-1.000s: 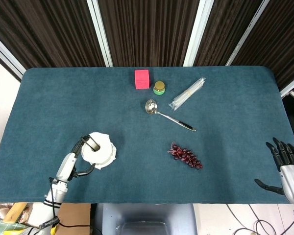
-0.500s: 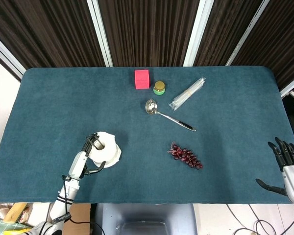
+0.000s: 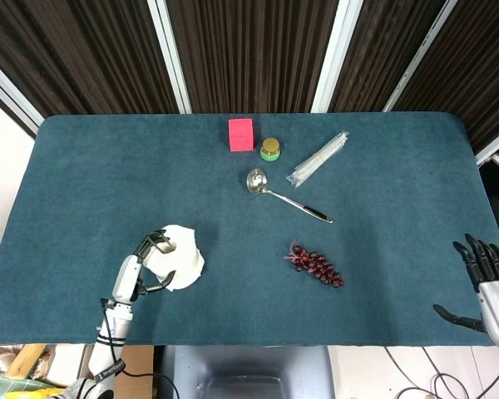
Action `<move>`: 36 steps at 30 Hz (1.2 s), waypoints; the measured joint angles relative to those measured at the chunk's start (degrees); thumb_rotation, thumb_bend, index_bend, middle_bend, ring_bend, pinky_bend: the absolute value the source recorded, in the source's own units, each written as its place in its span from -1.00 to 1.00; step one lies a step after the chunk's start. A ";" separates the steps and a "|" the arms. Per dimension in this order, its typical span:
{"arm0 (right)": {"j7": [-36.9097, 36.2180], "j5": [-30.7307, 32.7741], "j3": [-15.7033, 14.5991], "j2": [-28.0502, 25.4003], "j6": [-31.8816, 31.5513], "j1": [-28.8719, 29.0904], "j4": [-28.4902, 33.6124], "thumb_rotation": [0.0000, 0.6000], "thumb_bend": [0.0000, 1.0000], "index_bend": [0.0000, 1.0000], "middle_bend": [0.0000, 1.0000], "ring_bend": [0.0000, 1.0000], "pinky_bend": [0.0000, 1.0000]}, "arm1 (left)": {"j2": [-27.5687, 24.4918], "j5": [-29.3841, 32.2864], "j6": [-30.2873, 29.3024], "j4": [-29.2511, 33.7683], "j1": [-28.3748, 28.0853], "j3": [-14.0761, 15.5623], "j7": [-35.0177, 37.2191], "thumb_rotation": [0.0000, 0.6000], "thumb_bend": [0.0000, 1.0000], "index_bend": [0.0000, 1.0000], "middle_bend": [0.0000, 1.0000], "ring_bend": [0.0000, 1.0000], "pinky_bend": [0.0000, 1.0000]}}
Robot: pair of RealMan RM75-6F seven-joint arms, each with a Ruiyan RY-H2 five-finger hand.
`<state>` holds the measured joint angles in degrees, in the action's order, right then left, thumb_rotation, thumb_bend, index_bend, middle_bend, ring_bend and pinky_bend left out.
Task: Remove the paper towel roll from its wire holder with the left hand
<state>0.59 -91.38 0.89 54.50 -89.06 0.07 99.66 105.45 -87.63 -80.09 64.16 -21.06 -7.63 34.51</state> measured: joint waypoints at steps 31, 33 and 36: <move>0.56 0.77 0.00 0.02 1.34 0.36 0.35 1.00 -0.72 -1.00 -1.00 -1.00 -0.84 | -41.13 -3.14 -5.27 41.98 -0.90 -9.44 -22.63 1.00 -0.29 -0.27 -0.42 -0.46 0.03; 0.57 0.80 0.03 -0.01 1.40 0.41 0.36 1.00 -0.72 -1.00 -1.00 -1.00 -0.84 | -42.87 -2.61 -5.90 43.12 -0.38 -9.94 -23.39 1.00 -0.30 -0.27 -0.39 -0.44 0.03; 0.53 0.96 0.09 -0.04 1.39 0.39 0.43 1.00 -0.72 -1.00 -1.00 -1.00 -0.84 | -45.35 -1.79 -7.14 44.34 0.94 -10.26 -24.68 1.00 -0.29 -0.27 -0.35 -0.42 0.02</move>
<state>1.12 -90.42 0.98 54.46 -87.67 0.46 100.09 60.10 -89.41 -87.22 108.49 -20.12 -17.89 9.82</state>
